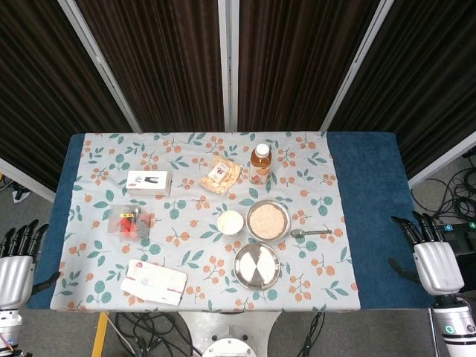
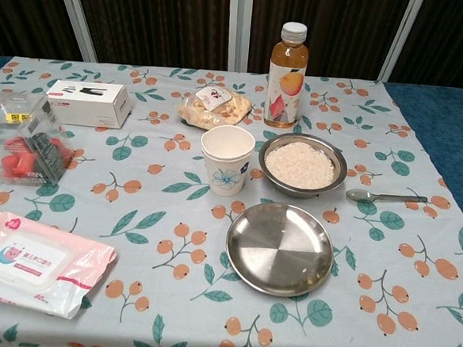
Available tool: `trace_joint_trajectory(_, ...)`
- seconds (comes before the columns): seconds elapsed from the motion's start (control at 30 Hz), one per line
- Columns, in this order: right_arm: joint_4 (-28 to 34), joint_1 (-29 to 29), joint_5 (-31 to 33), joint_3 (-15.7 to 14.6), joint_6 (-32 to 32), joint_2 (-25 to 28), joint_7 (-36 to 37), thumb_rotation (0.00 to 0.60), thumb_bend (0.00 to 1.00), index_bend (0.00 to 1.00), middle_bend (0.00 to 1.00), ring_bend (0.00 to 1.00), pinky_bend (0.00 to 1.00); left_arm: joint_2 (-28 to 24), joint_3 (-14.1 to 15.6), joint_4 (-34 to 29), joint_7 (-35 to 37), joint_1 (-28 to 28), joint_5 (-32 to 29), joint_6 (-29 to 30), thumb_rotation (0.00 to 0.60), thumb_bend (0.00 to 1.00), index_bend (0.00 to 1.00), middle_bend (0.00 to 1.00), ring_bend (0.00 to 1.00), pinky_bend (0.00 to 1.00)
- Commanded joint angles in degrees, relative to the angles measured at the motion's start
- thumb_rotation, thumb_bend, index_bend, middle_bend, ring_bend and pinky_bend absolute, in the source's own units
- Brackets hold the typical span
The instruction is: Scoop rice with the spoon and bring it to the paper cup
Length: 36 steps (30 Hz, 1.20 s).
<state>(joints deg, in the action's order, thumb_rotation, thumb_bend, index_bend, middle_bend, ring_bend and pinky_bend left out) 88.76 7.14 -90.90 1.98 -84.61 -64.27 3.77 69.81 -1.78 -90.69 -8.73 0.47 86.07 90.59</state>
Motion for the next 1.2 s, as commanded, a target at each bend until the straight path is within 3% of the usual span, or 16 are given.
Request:
trace_joint_trajectory(0.03,0.1,0.1,-0.2,0.0,0.0,0.1,-0.1,0.600,0.11,0.12,0.20,0.05,0.07,0.1,0.0,0.1,0.0,0.0,-0.1,-0.2,0.600,0.12,0.15,0.15,0.11,0.08)
trace_joint_trajectory(0.4,1.2,0.7,-1.2,-0.5,1.1,0.7,-0.1,0.600,0.11,0.12,0.22,0.05,0.08,-0.2,0.2,-0.3,0.1,-0.5,-0.9,-1.8,0.600,0.12,0.15,0.15,0.11,0.08)
trace_joint_trajectory(0.63,1.7,8.4,-0.7,0.8,12.7,-0.8,-1.8,0.600,0.11,0.16,0.29,0.07,0.11,0.3,0.3,0.2,0.5,-0.7,-1.1,-2.4,0.600,0.12,0.15,0.15,0.11,0.08)
trace_joint_trajectory(0.93,-8.2,19.7,5.6,4.1,29.1,-11.7,-2.4,0.600,0.11,0.34,0.35,0.11,0.13,0.5,0.4,0.9,1.2,-0.6,-1.9,-3.0,0.600,0.12,0.15,0.15,0.11,0.08)
trace_joint_trajectory(1.2,-17.0,24.5,7.4,3.9,34.1,-19.9,-6.5,0.600,0.14,0.41,0.42,0.15,0.13,0.6,0.2,1.0,1.3,-0.7,-2.8,-3.8,0.600,0.12,0.15,0.15,0.11,0.08)
